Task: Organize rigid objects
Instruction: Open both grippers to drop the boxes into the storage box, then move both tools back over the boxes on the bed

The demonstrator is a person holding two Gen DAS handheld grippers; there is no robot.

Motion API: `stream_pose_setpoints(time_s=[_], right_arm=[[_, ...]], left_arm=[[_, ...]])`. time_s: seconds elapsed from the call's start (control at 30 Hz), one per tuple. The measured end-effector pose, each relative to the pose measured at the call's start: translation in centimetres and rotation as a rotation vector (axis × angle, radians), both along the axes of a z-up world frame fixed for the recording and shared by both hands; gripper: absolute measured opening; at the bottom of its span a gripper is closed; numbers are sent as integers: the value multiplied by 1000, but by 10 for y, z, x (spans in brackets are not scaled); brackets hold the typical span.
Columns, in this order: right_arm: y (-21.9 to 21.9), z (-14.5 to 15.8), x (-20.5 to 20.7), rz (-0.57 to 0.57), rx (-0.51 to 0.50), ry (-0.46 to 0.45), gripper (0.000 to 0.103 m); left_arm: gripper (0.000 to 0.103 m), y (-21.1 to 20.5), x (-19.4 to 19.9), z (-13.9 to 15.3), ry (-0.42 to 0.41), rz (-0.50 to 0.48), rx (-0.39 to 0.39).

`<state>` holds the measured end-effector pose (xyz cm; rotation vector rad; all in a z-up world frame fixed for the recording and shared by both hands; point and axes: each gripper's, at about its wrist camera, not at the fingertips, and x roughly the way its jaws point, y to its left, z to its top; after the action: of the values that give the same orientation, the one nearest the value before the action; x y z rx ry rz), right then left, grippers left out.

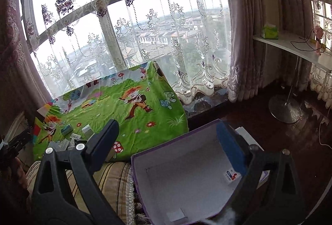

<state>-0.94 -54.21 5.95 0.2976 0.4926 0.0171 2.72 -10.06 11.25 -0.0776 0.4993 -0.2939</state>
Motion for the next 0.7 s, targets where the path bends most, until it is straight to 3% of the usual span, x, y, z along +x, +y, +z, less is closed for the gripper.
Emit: stream_pose_setpoints(time_s=[0.47, 0.57, 0.7], right_arm=[[101, 15, 40, 225, -24, -16, 96], [123, 14, 48, 268, -35, 4, 96], [154, 6, 62, 354, -34, 54, 96]], left_arm=[[78, 82, -22, 16, -14, 226, -63], [78, 94, -17, 10, 41, 266, -67], [78, 114, 3, -10, 187, 328, -122]])
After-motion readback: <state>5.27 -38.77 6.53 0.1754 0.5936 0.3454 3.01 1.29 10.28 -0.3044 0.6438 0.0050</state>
